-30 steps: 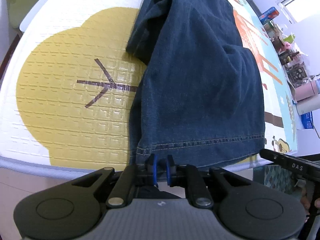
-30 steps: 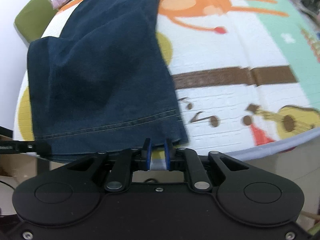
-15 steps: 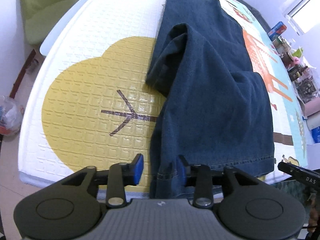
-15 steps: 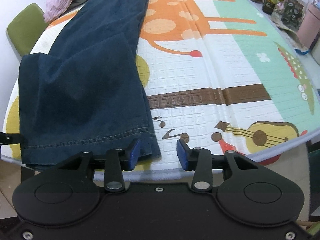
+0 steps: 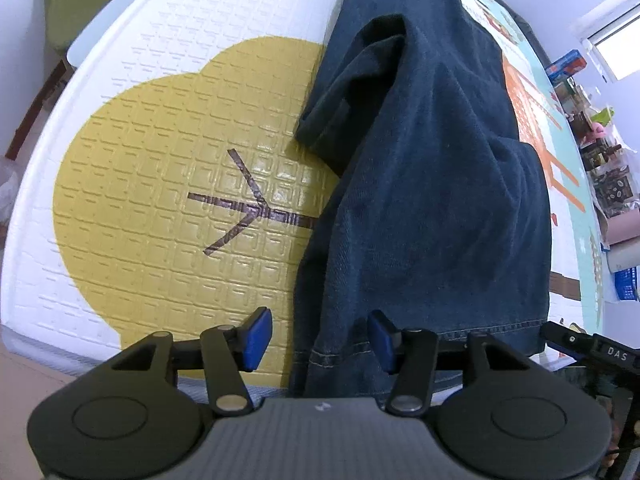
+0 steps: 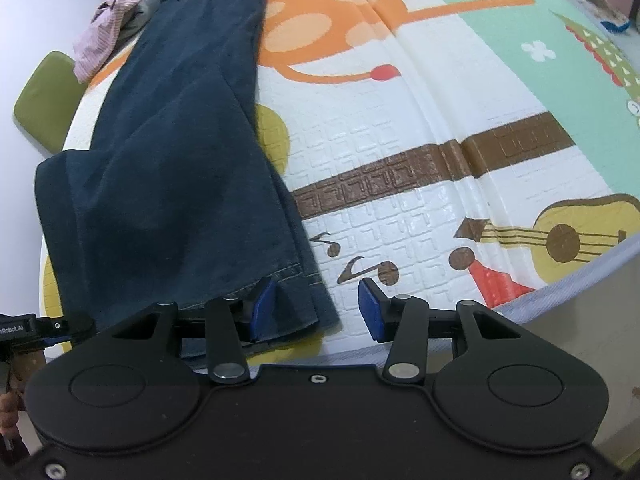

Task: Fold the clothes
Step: 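Grasp the folded hem again with both grippers and lift it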

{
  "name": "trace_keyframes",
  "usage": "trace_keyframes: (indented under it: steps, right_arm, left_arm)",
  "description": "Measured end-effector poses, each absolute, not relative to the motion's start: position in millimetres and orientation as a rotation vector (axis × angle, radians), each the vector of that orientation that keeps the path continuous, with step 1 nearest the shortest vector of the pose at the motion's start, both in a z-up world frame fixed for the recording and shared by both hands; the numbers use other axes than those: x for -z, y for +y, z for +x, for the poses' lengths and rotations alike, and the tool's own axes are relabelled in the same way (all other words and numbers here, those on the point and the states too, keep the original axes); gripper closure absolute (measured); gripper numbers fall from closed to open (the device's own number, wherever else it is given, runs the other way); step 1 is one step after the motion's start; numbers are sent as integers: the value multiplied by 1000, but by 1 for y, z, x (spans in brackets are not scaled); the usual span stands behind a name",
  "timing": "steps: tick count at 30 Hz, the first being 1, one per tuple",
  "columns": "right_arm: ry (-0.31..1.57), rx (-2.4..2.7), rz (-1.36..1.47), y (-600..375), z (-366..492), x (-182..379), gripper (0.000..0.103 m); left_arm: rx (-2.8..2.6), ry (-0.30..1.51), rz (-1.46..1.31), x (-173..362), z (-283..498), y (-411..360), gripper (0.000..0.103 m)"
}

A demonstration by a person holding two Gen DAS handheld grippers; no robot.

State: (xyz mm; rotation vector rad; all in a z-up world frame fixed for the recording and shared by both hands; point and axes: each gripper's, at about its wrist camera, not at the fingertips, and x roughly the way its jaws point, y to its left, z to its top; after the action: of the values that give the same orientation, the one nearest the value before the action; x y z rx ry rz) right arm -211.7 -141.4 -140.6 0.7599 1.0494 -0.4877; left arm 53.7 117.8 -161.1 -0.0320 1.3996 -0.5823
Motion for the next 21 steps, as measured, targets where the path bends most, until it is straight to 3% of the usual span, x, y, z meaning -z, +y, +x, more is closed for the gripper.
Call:
trace_keyframes:
  steps: [9,15,17,18,19,21]
  right_arm:
    - [1061,465,850,-144,-214,155,57]
    - [1075,436,869,-139,-209,159,64]
    - [1074,426,874,-138,-209,159,74]
    - [1074,422,876,-137,-208,159,77]
    - [1073,417,879,-136,-208,158,85]
    - [1072,407,883,-135,-208,158,87]
  left_arm:
    - [611,1417,-6,164,49,108,42]
    - [626,1433,-9,165,46,101,44]
    - [623,1431,-14,165,47,101,51]
    - [617,1426,-14,165,46,102,60]
    - [615,1421,-23,165,47,104,66]
    - [620,1408,-40,163,47,108,76]
